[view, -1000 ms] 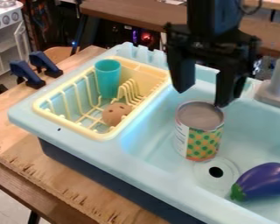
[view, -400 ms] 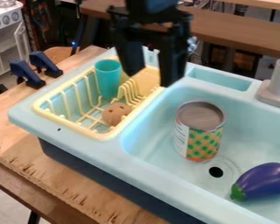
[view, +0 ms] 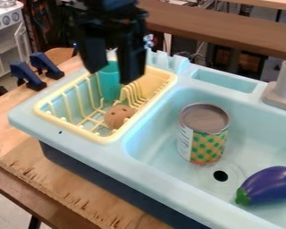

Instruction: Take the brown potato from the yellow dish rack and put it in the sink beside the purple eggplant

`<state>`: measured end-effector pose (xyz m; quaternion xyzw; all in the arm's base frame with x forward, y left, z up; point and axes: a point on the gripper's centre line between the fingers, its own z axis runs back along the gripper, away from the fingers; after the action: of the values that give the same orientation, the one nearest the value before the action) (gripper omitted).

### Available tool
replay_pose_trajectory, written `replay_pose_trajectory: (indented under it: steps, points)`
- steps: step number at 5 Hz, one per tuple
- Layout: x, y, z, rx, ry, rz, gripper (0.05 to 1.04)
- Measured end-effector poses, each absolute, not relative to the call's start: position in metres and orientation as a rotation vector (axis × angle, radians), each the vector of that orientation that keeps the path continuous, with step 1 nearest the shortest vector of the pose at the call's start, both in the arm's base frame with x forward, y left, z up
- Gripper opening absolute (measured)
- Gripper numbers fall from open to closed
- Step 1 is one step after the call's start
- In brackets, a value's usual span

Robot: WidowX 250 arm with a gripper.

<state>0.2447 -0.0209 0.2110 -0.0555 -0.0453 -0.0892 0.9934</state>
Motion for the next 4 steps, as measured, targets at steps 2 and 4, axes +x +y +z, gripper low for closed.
replay_pose_trajectory:
  steps: [2,4]
  points:
    - [0.249,0.004,0.192,-0.059,-0.175,-0.112,1.001]
    - [0.257,0.023,0.176,-0.089,-0.226,-0.088,1.001]
